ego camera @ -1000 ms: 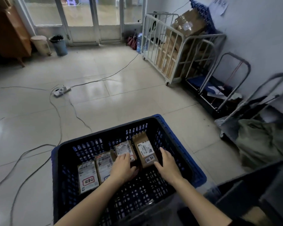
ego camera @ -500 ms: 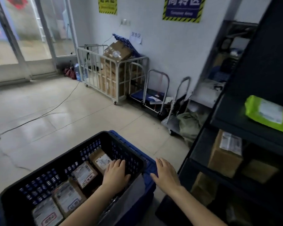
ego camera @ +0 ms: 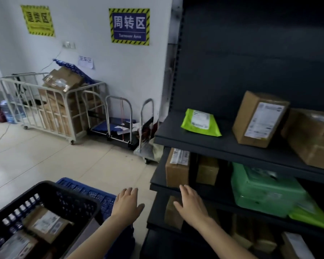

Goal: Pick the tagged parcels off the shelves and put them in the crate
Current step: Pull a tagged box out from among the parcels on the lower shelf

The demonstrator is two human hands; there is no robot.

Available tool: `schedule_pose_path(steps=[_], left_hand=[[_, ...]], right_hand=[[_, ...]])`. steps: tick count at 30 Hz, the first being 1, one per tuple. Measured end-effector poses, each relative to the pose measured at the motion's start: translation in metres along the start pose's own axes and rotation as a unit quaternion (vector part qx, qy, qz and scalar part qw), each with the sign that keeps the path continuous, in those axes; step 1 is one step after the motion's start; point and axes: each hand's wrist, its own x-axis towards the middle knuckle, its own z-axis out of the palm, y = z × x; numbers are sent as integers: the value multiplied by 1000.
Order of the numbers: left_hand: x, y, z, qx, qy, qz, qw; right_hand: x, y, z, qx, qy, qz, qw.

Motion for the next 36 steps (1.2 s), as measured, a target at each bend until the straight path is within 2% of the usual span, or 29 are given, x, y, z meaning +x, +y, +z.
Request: schedule_pose_path(steps=[11,20,24,28,32,34,36], left_hand=[[19,117,32,-41,2,20,999],[38,140,43,-59,-1,12,998],[59,137,43,-122,45,-7,991],[87,129,52,-246,87,-48,964],[105,121,63,-281,133,-52,949],[105,123,70,-249,199,-6,948],[100,135,79,-211,265,107,935]], right_hand=[[-21,122,-37,9,26,37,999],[-12,150,-30,27,14,58,998],[6,148,-20,59,47,60,995],[32,144,2,115,110,71,985],[55,141,26,175,178,90,964],[67,143,33,202,204,97,953],[78,148,37,218,224,105,944]])
